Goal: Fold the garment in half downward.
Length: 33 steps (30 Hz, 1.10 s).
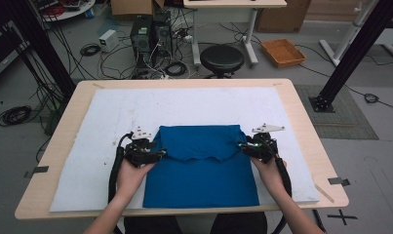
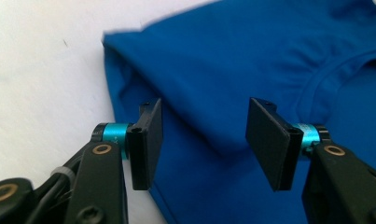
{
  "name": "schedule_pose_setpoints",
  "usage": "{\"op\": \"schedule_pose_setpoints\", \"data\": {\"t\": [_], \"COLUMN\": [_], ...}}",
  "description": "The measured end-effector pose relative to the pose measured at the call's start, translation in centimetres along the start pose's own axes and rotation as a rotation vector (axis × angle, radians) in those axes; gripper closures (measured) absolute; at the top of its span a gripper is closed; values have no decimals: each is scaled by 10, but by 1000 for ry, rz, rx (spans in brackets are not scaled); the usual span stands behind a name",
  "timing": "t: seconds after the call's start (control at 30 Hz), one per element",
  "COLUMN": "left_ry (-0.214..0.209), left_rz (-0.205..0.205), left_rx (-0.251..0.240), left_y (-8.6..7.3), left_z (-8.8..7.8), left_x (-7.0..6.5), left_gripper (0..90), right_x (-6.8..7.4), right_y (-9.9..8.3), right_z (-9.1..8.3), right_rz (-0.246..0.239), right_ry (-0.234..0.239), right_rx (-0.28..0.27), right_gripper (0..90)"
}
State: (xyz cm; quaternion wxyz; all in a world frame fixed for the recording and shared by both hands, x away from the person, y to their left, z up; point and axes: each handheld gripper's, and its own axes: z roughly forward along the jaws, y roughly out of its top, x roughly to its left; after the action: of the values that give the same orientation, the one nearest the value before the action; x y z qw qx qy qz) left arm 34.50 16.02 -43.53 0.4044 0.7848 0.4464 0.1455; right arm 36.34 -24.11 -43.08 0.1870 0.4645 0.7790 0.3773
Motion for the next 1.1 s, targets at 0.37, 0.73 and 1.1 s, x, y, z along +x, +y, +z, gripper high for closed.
{"op": "schedule_pose_setpoints", "data": {"t": [0.37, 0.73, 1.1], "left_ry": [-46, -55, -90], "left_rz": [-20, 0, 15], "left_rx": [32, -8, -45], "left_y": [-1, 1, 5], "left_z": [8, 2, -15], "left_x": [-2, -4, -9], "left_gripper": [735, 865, 866], "right_x": [5, 10, 16], "right_y": [-7, -4, 1], "right_z": [14, 3, -15], "right_rz": [-6, -44, -64], "right_ry": [21, 21, 45], "right_rx": [59, 40, 14], "right_gripper": [745, 840, 863]}}
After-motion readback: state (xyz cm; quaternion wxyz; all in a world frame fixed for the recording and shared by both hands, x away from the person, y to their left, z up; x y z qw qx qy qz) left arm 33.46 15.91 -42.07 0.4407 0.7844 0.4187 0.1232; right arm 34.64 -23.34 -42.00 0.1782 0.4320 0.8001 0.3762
